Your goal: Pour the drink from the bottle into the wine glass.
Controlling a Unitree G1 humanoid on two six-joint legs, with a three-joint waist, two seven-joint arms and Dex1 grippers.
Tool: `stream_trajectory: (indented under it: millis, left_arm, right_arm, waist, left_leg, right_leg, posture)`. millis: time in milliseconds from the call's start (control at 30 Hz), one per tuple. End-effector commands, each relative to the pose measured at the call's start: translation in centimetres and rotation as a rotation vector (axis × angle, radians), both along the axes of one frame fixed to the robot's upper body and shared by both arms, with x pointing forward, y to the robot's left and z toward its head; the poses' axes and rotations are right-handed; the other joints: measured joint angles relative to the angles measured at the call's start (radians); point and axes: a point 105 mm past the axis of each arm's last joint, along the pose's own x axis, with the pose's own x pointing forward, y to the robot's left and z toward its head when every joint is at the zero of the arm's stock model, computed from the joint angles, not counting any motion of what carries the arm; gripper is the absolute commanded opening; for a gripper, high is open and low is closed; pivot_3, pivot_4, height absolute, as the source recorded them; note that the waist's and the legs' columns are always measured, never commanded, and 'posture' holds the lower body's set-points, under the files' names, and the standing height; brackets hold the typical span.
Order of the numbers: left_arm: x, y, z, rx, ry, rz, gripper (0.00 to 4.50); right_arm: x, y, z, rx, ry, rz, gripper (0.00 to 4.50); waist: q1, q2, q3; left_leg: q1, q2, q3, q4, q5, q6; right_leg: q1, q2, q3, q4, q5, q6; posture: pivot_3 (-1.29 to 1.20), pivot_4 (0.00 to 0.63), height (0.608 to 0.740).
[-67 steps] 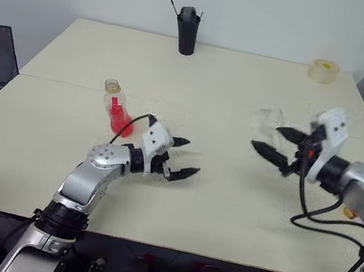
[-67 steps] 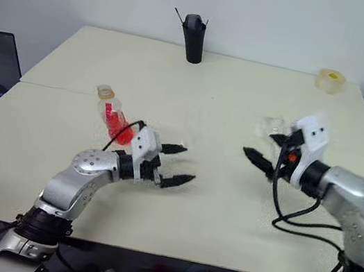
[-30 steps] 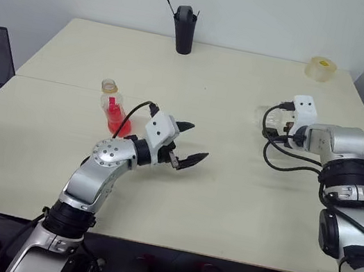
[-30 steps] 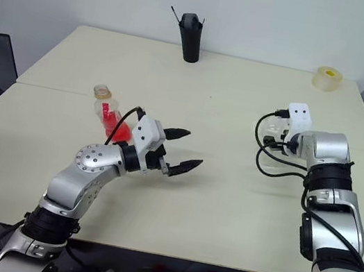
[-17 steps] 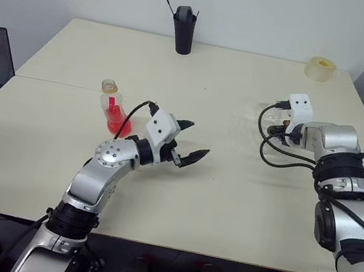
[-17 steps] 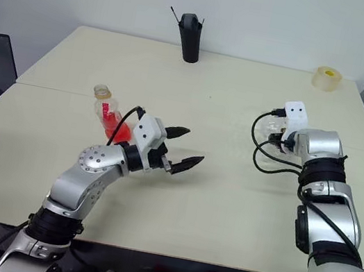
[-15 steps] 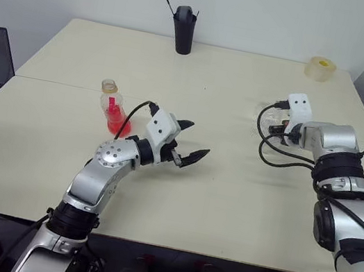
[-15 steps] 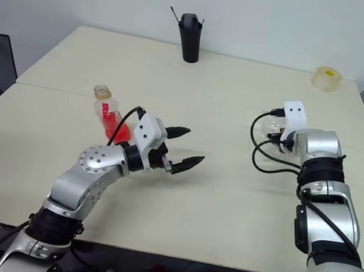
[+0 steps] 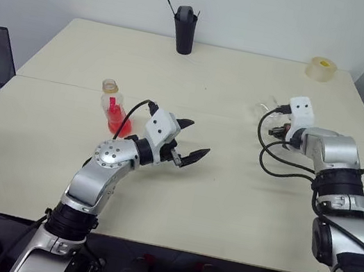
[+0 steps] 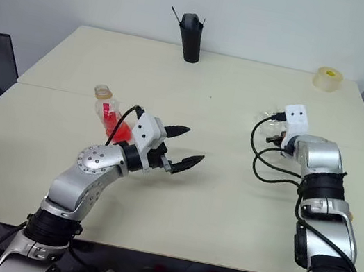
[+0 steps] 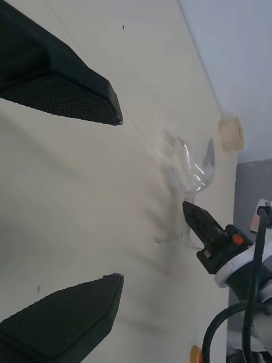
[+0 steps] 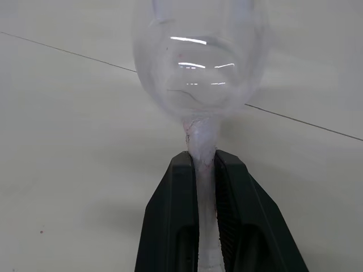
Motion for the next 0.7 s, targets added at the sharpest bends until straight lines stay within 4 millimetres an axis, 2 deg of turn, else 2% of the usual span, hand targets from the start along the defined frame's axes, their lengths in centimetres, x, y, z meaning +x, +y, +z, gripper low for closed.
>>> stream_trajectory:
  millis: [33,167,267,500,633,700]
  left_arm:
    - [0.0,0.0,1.5,-0.035,-0.052,0.015,4.50]
    - [0.0,0.2,1.5,-0.037,-0.052,0.028,4.50]
    - [0.2,0.4,1.6,-0.049,-0.053,0.046,4.50]
    - [1.2,0.8,2.4,-0.116,-0.040,0.093,4.50]
    - [1.4,0.7,2.4,-0.118,-0.033,0.090,4.50]
    - [1.5,0.6,2.5,-0.118,-0.033,0.088,4.50]
  right_arm:
    - [-0.2,0.6,3.5,0.018,-0.199,0.048,0.15]
    - [-1.4,0.4,5.1,-0.021,-0.384,0.065,0.15]
    - [-3.2,0.5,6.1,-0.036,-0.528,0.097,0.15]
    - [-6.8,2.4,4.9,0.028,-0.729,0.100,0.15]
    - [-7.3,3.4,4.5,0.034,-0.832,0.030,0.15]
    - [-7.1,4.7,3.9,0.016,-0.854,0.038,0.15]
  waist:
    - [0.000,0.000,0.000]
    - [0.000,0.000,0.000]
    - [0.001,0.000,0.000]
    - [0.002,0.000,0.000]
    - [-0.001,0.000,0.000]
    - [-0.001,0.000,0.000]
  left_leg:
    - [0.000,0.000,0.000,0.000,0.000,0.000]
    - [0.000,0.000,0.000,0.000,0.000,0.000]
    - [0.000,0.000,0.000,0.000,0.000,0.000]
    - [0.000,0.000,0.000,0.000,0.000,0.000]
    - [0.000,0.000,0.001,0.000,0.000,0.000]
    - [0.001,0.000,0.000,0.000,0.000,-0.001]
  right_leg:
    - [0.000,0.000,0.000,0.000,0.000,0.000]
    - [0.000,0.000,0.000,0.000,0.000,0.000]
    - [0.000,0.000,0.000,0.000,0.000,0.000]
    - [0.000,0.000,0.000,0.000,0.000,0.000]
    - [0.000,0.000,0.001,0.001,0.000,0.000]
    - [0.000,0.000,0.000,0.001,0.000,0.000]
  posture:
    - [0.00,0.150,0.740]
    - [0.00,0.150,0.740]
    - [0.00,0.150,0.740]
    - [0.00,0.150,0.740]
    - [0.00,0.150,0.740]
    - [0.00,0.150,0.740]
